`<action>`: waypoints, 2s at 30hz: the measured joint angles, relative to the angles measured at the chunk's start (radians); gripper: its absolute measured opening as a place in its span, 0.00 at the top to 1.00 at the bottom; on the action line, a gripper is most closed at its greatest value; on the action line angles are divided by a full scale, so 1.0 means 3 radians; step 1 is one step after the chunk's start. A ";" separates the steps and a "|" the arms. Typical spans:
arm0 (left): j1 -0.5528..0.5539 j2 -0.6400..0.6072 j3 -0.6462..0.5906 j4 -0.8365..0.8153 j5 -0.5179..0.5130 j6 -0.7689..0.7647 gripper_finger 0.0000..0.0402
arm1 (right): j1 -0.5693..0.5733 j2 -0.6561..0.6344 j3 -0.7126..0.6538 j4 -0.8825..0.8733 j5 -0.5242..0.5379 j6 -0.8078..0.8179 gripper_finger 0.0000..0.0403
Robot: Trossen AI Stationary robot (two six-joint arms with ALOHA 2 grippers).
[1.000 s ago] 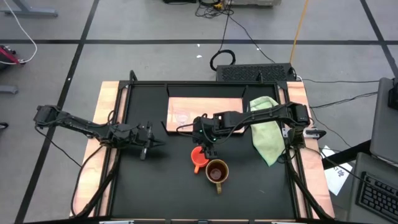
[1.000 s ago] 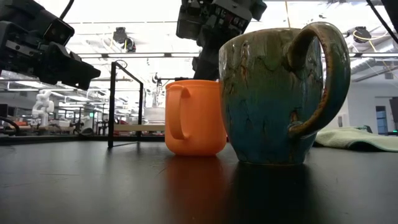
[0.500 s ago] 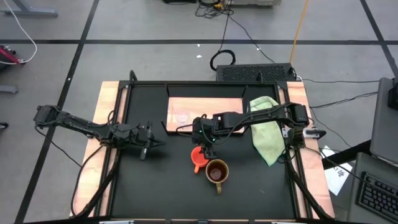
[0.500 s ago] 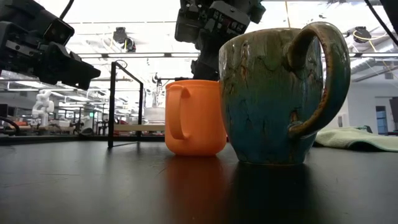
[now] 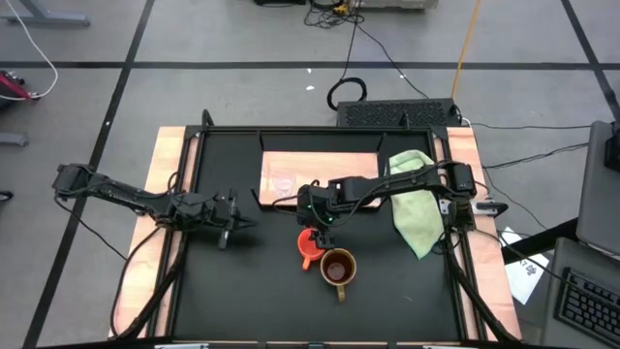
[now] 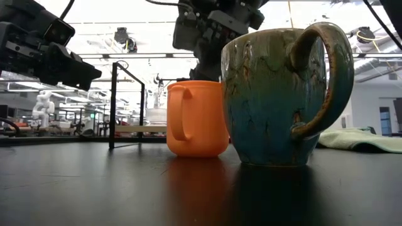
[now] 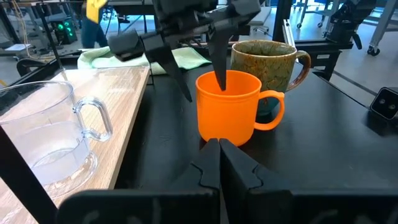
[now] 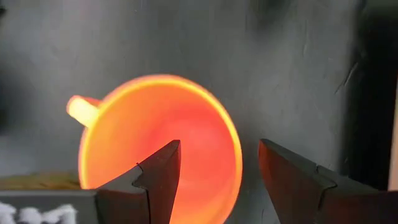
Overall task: Stack small to large cups/mugs on shelf
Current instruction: Put the orange mug on the shelf
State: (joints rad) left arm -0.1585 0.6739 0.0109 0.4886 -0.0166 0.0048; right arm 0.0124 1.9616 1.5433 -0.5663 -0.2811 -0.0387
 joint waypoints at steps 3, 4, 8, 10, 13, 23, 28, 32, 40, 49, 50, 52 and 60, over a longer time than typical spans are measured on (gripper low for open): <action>-0.0001 -0.0001 0.0000 -0.0002 0.0000 -0.0001 0.99 | 0.0000 0.0009 -0.0006 -0.0028 0.0000 -0.0006 0.48; 0.0000 -0.0001 0.0000 -0.0002 0.0000 -0.0001 0.99 | 0.0000 0.0019 -0.0005 0.0007 0.0000 -0.0010 0.48; 0.0000 -0.0001 0.0000 -0.0003 0.0000 -0.0001 0.99 | 0.0000 0.0053 -0.0006 0.0011 -0.0001 -0.0011 0.50; 0.0000 -0.0001 0.0000 -0.0003 0.0000 -0.0002 0.99 | 0.0000 0.0067 -0.0005 0.0055 -0.0003 -0.0011 0.52; 0.0000 -0.0001 0.0000 -0.0006 0.0000 -0.0004 0.99 | 0.0000 0.0072 -0.0003 0.0051 -0.0008 -0.0013 0.58; 0.0000 0.0000 0.0000 -0.0025 -0.0001 -0.0009 0.99 | -0.0003 0.0075 -0.0003 0.0056 -0.0010 -0.0098 0.85; 0.0000 0.0000 0.0000 -0.0025 -0.0001 -0.0009 0.99 | -0.0011 0.0075 -0.0004 0.0093 -0.0019 -0.0166 0.98; 0.0000 -0.0001 0.0000 -0.0025 -0.0001 -0.0013 0.99 | -0.0048 0.0075 -0.0004 0.0148 -0.0014 -0.0159 0.97; 0.0000 -0.0001 0.0000 -0.0055 0.0000 -0.0025 0.99 | -0.0103 0.0028 0.0053 0.0194 -0.0030 -0.0209 0.99; 0.0000 -0.0001 0.0000 -0.0069 -0.0001 -0.0022 0.99 | -0.0100 -0.0103 0.0158 0.0168 -0.0038 -0.0408 0.99; -0.0001 0.0000 -0.0001 -0.0077 -0.0001 -0.0022 0.99 | -0.0100 -0.0124 0.0159 0.0197 -0.0038 -0.0421 0.99; -0.0001 0.0000 -0.0001 -0.0075 -0.0001 -0.0023 0.99 | -0.0100 -0.0171 0.0160 0.0127 -0.0038 -0.0436 0.99; -0.0001 0.0004 -0.0003 -0.0074 -0.0003 -0.0021 0.99 | -0.0102 -0.0445 0.0157 0.0236 -0.0035 -0.0428 0.99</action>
State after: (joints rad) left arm -0.1589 0.6750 0.0101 0.4664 -0.0174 -0.0015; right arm -0.0181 1.8280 1.5902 -0.4956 -0.2916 -0.1670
